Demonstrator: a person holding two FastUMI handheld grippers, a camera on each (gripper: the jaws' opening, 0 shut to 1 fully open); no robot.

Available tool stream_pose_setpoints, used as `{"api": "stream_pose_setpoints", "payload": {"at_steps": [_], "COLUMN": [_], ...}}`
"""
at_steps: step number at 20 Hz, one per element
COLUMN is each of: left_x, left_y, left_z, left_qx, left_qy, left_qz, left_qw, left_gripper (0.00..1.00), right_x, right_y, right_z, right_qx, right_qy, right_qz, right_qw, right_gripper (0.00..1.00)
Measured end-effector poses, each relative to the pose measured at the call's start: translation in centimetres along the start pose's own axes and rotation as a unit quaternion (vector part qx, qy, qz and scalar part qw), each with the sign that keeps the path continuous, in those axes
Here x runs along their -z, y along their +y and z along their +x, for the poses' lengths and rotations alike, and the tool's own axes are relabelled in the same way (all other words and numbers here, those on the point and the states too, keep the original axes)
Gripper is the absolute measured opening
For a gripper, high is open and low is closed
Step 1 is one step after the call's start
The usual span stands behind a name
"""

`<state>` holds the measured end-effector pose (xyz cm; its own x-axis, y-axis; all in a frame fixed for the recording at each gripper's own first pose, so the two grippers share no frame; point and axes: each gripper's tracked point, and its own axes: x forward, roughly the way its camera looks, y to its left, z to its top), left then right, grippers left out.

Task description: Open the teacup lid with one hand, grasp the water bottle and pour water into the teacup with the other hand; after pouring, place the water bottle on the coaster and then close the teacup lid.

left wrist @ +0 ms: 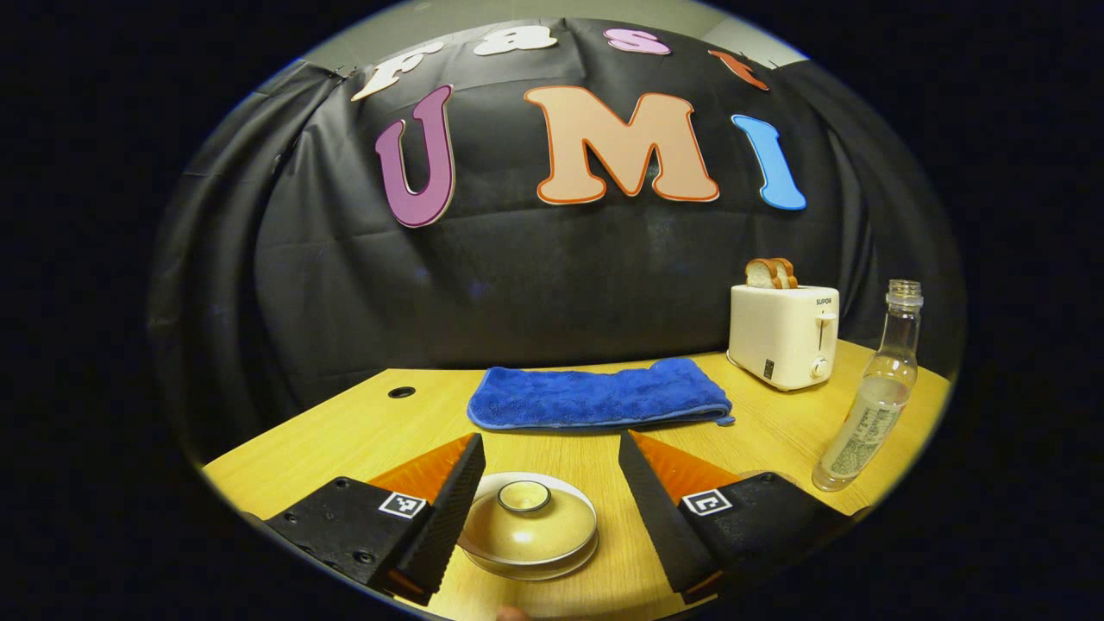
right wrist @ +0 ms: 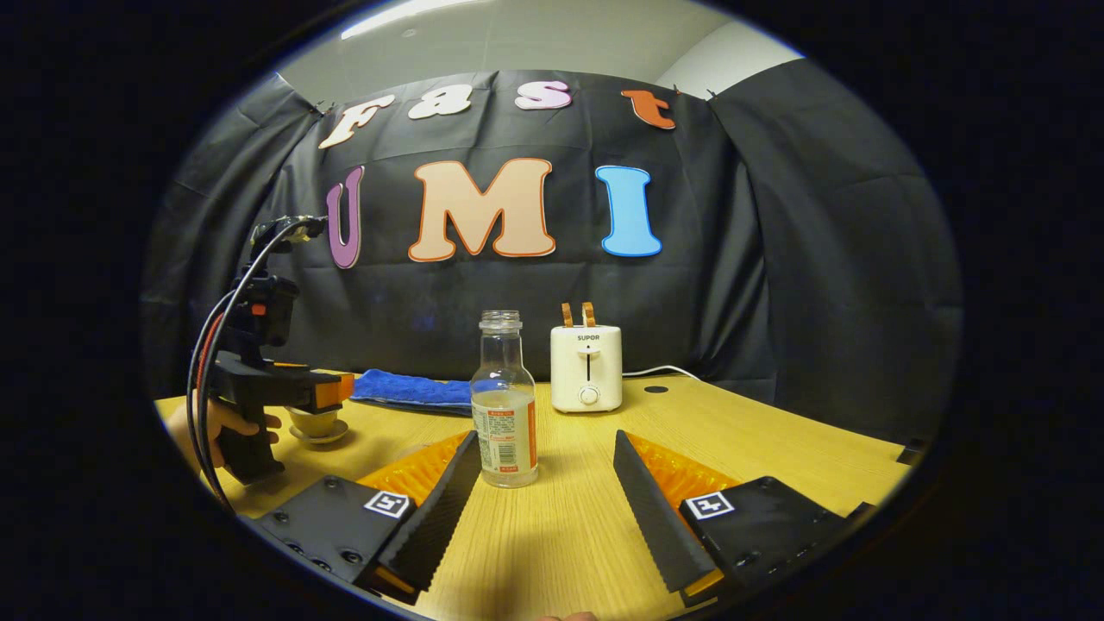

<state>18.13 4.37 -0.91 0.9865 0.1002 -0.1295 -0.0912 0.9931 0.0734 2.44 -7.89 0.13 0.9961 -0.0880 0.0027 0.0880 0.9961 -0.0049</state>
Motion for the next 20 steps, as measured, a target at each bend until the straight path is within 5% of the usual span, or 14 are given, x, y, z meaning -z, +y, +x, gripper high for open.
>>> {"api": "stream_pose_setpoints", "payload": {"at_steps": [2, 7, 12, 13, 16, 20], "left_x": [0.1, 1.2, 1.8, 1.8, 2.0, 2.0], "left_y": [0.4, 0.5, 1.2, 1.4, 1.6, 1.7], "left_z": [0.1, 0.5, 0.3, 0.4, 0.4, 0.5], "left_qx": [-0.007, -0.012, -0.022, -0.024, -0.025, -0.023], "left_qy": [0.0, 0.02, 0.025, 0.025, 0.03, 0.027], "left_qz": [0.003, 0.01, 0.009, 0.006, -0.001, -0.005], "left_qw": [1.0, 1.0, 0.999, 0.999, 0.999, 0.999], "left_gripper": [0.9, 0.68, 0.62, 0.48, 0.33, 0.27], "right_x": [0.0, 0.1, 0.1, 0.0, 0.0, 0.0], "right_y": [0.0, -0.1, -0.2, -0.2, -0.3, -0.3], "right_z": [-0.1, 0.0, 0.0, 0.0, 0.1, 0.0], "right_qx": [-0.001, 0.0, 0.0, 0.0, 0.001, 0.003], "right_qy": [0.0, 0.0, 0.0, 0.0, 0.0, 0.0], "right_qz": [0.0, 0.0, 0.0, 0.0, -0.001, 0.0], "right_qw": [1.0, 1.0, 1.0, 1.0, 1.0, 1.0], "right_gripper": [0.99, 0.96, 0.96, 0.99, 0.96, 0.96]}}
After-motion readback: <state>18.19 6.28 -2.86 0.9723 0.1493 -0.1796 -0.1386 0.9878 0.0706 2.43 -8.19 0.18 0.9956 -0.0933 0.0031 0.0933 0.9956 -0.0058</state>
